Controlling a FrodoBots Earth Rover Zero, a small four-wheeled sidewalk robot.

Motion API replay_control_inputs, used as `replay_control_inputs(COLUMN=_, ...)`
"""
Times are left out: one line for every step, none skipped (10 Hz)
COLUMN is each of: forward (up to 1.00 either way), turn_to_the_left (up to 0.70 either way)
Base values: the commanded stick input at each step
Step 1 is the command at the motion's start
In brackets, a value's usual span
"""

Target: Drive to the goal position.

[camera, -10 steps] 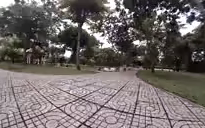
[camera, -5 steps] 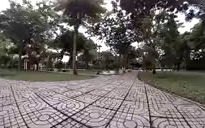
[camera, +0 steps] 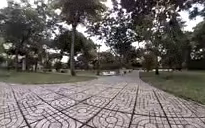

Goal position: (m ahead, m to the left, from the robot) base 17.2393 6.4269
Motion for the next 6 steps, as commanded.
replay_control_inputs(forward=1.00, turn_to_the_left=0.00)
replay_control_inputs(forward=1.00, turn_to_the_left=0.00)
replay_control_inputs(forward=1.00, turn_to_the_left=0.00)
replay_control_inputs(forward=1.00, turn_to_the_left=0.00)
replay_control_inputs(forward=1.00, turn_to_the_left=0.00)
replay_control_inputs(forward=1.00, turn_to_the_left=0.00)
